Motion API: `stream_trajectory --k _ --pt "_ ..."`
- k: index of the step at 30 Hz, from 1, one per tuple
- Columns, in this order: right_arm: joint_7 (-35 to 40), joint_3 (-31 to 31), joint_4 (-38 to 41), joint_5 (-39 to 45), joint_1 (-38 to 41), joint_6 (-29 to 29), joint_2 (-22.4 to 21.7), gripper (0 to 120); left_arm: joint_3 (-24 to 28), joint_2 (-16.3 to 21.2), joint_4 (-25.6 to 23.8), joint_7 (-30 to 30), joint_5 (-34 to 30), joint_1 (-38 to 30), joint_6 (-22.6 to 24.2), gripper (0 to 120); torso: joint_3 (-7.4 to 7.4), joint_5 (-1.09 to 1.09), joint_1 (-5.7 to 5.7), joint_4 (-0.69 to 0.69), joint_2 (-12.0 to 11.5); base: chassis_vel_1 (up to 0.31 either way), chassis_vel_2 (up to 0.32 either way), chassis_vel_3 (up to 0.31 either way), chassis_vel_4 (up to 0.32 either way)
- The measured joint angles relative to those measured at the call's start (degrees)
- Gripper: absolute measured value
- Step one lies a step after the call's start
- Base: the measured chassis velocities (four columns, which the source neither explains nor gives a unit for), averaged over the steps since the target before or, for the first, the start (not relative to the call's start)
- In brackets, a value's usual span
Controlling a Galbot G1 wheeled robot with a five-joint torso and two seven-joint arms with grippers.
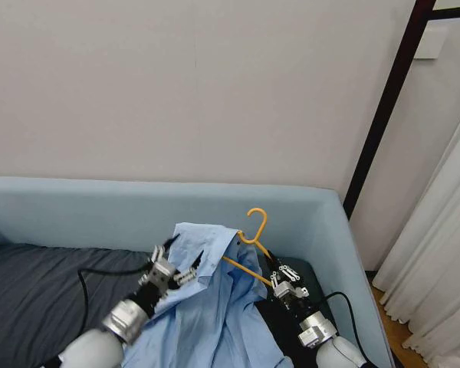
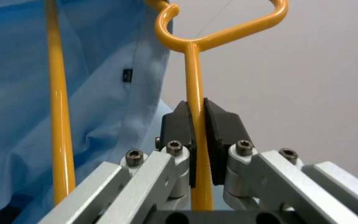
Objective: Pick up the clothes from the sofa and hang them on the clothes hanger.
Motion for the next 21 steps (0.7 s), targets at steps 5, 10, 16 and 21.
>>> stream_trajectory --k 5,10,16,21 --pt "0.03 -0.74 -0.71 -0.97 0.91 0.43 0.56 5 0.78 6.73 3.54 10.25 -9.81 -9.26 -3.29 100 0.0 -0.03 0.0 0.01 0.0 0.0 0.0 0.0 0.0" --pt "0.13 -2.1 -1.93 -1.6 2.79 1.01 1.76 5 4.39 9.71 9.49 23.89 -19.44 -21.56 -7.59 100 0.0 0.0 0.0 0.06 0.0 0.0 0.0 0.0 0.0" --pt "-0.31 -2.11 -2.42 -1.46 2.24 2.63 1.29 5 16.61 7.11 25.43 58.32 -26.01 -43.37 -6.69 100 0.0 0.0 0.0 0.02 -0.01 0.0 0.0 0.0 0.0" --pt "-0.37 -1.85 -2.02 -0.49 2.12 2.99 0.96 5 32.3 1.98 35.55 67.16 -25.45 -58.83 -5.13 100 0.01 0.0 0.0 0.0 -0.01 0.0 0.0 0.0 0.0"
